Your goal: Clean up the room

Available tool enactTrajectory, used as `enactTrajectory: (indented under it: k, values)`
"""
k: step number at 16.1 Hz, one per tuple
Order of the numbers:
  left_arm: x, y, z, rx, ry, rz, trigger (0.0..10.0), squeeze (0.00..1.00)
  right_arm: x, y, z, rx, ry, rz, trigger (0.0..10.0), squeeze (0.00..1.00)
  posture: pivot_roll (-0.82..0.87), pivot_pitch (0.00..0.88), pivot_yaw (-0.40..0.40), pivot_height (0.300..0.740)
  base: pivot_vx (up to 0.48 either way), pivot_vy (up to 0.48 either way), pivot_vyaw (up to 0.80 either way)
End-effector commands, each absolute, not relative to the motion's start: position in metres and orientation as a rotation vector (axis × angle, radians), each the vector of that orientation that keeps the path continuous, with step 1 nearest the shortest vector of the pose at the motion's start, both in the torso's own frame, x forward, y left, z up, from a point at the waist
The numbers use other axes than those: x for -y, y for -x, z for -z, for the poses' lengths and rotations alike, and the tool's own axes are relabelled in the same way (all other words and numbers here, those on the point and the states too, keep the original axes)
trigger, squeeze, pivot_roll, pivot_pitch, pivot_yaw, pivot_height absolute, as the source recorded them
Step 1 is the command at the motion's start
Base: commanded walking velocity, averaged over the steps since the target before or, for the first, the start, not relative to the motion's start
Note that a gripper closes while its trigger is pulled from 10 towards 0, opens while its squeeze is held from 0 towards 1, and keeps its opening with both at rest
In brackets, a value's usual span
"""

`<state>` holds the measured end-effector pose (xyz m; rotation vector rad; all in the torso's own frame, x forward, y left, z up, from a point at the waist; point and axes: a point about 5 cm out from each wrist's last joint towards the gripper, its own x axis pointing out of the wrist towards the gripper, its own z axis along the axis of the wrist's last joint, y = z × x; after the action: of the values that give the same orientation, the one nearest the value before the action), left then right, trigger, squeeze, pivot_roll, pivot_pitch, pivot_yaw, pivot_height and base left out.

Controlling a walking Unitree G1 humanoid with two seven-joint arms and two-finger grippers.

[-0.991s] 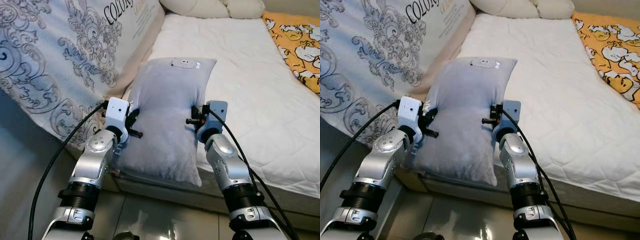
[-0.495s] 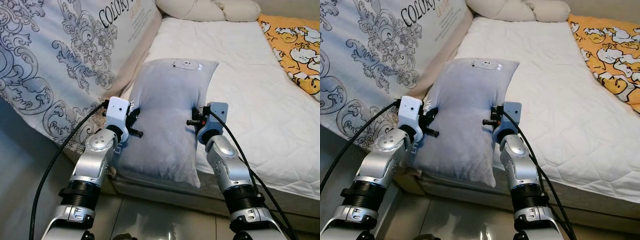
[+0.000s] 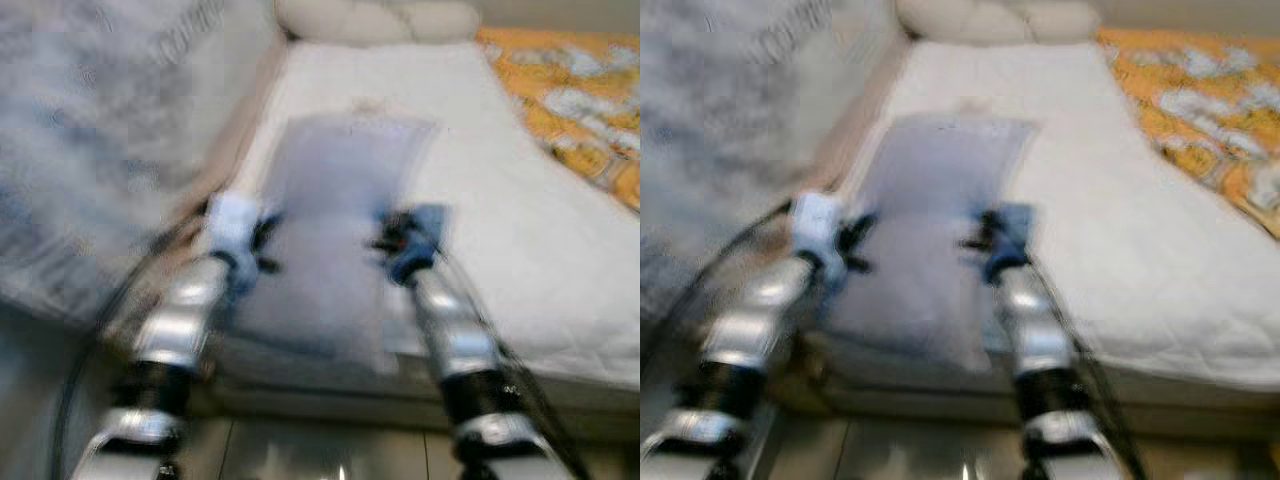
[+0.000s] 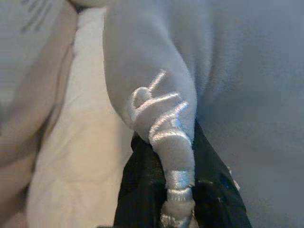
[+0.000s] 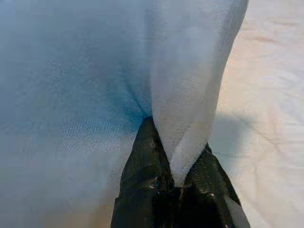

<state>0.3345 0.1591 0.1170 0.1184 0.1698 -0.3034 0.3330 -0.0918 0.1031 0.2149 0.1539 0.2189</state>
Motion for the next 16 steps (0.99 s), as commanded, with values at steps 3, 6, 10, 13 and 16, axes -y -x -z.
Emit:
enactTrajectory:
  k: [3,6,10,13,16]
  values:
    - [-0.1500,-0.3377,-0.1266,-0.124,-0.122,0.320,10.0,0.00,0.1127,-0.3366,-0.1074,-0.122,-0.192,-0.155,10.0,0.00,0.03,0.000,0.027,0.740,0.349,0.000,0.00]
    - [-0.1500,-0.3373,-0.1261,-0.125,-0.125,0.321,10.0,0.00,0.1123,-0.3361,-0.1067,-0.125,-0.190,-0.156,10.0,0.00,0.03,0.000,0.028,0.740,0.347,0.000,0.00]
    - [-0.1485,-0.3367,-0.1246,-0.129,-0.126,0.325,10.0,0.00,0.1115,-0.3355,-0.1053,-0.128,-0.187,-0.160,10.0,0.00,0.03,0.000,0.023,0.740,0.346,0.000,0.00]
    - [-0.1485,-0.3364,-0.1239,-0.129,-0.127,0.328,10.0,0.00,0.1104,-0.3357,-0.1055,-0.127,-0.184,-0.164,10.0,0.00,0.03,0.000,0.022,0.740,0.349,0.000,0.00]
    - [-0.1459,-0.3354,-0.1225,-0.131,-0.126,0.336,10.0,0.00,0.1105,-0.3355,-0.1053,-0.128,-0.184,-0.167,10.0,0.00,0.03,0.000,0.025,0.740,0.347,0.000,0.00]
